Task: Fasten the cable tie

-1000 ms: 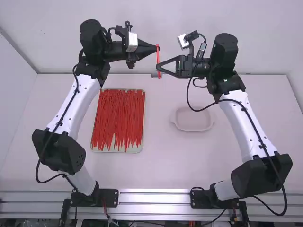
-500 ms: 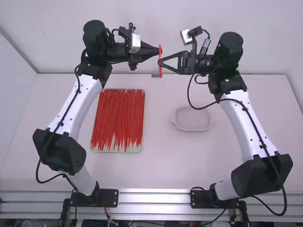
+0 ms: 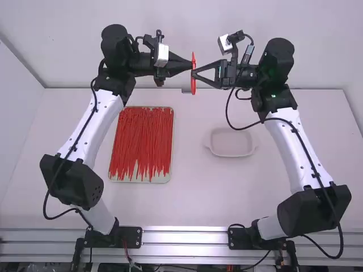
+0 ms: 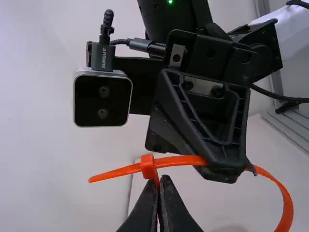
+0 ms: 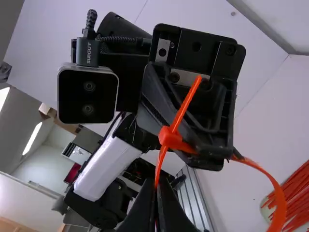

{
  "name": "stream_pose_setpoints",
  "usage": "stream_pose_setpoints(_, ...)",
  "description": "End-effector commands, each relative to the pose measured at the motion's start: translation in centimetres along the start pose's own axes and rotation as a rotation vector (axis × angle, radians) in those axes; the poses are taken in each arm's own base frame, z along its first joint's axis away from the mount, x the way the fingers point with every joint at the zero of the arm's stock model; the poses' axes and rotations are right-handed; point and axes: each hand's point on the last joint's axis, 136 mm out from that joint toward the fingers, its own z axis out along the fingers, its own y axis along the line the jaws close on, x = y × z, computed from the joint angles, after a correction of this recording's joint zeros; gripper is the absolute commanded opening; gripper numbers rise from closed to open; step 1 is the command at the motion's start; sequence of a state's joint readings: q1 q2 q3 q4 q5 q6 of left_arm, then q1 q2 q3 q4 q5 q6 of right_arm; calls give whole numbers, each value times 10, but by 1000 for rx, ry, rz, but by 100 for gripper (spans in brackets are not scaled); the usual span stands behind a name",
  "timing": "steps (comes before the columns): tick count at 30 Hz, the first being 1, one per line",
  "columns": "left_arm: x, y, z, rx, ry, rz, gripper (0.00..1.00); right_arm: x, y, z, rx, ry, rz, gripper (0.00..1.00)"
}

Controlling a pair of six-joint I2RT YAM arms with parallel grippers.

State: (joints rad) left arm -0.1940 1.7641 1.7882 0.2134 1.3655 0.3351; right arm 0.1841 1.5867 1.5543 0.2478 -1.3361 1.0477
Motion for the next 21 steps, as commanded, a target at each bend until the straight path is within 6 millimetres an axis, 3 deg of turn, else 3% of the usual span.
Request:
stream_pose_setpoints(1, -9, -14, 4, 67, -27, 21, 2, -11, -3, -5, 33, -60, -10, 0)
stream_pose_setpoints(21, -10, -37, 19, 165, -55, -46, 2, -26, -12, -14, 80, -140, -11, 0)
